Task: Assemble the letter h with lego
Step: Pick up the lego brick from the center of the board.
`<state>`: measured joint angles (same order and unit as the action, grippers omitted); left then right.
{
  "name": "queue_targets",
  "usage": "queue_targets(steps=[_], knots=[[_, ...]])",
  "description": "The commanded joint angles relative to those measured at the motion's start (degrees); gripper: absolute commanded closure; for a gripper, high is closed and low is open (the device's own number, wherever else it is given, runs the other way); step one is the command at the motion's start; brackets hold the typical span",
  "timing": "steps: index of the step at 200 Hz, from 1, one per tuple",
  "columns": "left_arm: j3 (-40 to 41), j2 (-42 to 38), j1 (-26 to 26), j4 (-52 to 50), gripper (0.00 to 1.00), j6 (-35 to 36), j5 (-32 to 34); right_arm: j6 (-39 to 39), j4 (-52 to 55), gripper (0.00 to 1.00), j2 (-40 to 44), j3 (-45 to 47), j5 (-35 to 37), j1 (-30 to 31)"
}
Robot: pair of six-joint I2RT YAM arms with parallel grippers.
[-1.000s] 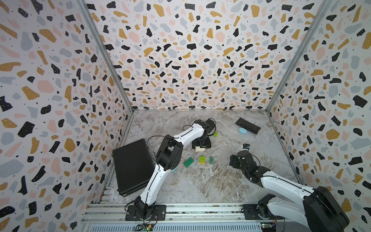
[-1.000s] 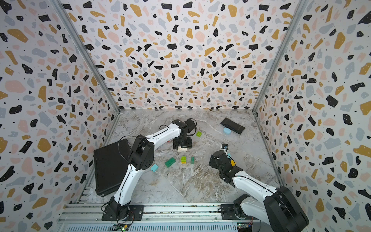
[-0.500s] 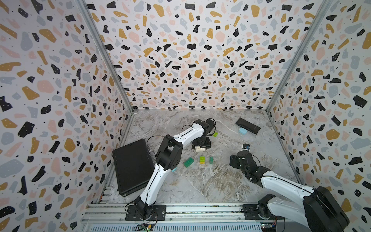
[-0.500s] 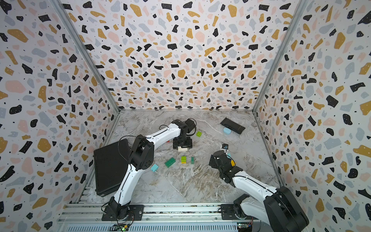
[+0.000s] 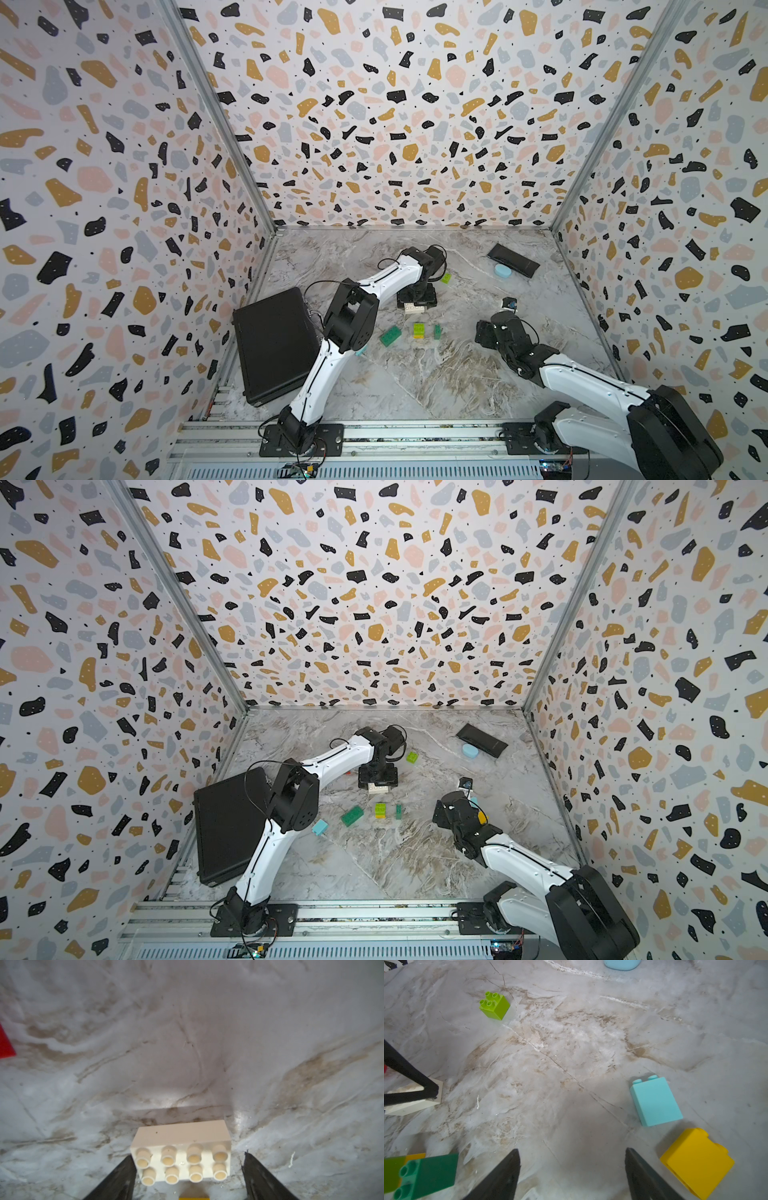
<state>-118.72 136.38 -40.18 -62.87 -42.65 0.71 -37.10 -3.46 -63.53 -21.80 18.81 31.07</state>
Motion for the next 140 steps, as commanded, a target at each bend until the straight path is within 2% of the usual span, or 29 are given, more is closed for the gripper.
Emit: queue_targets(steps=[1,96,140], knots=[[0.42,1.63,0.40,-0.57,0.19,-0.36,0.78,0.28,0.21,0.19,0.59,-1.75,0.45,-0.15],[0.06,1.73,0.49,-0.85,0.23,-0.29,1.12,0.19,0.07,0.19,0.33,-1.78,0.37,-0.17],[0.25,0.67,0.44,-1.11,0.19,-0.10,2.38,0.19,-0.09,0.19,0.25,-1.77,0.18,-0.21]])
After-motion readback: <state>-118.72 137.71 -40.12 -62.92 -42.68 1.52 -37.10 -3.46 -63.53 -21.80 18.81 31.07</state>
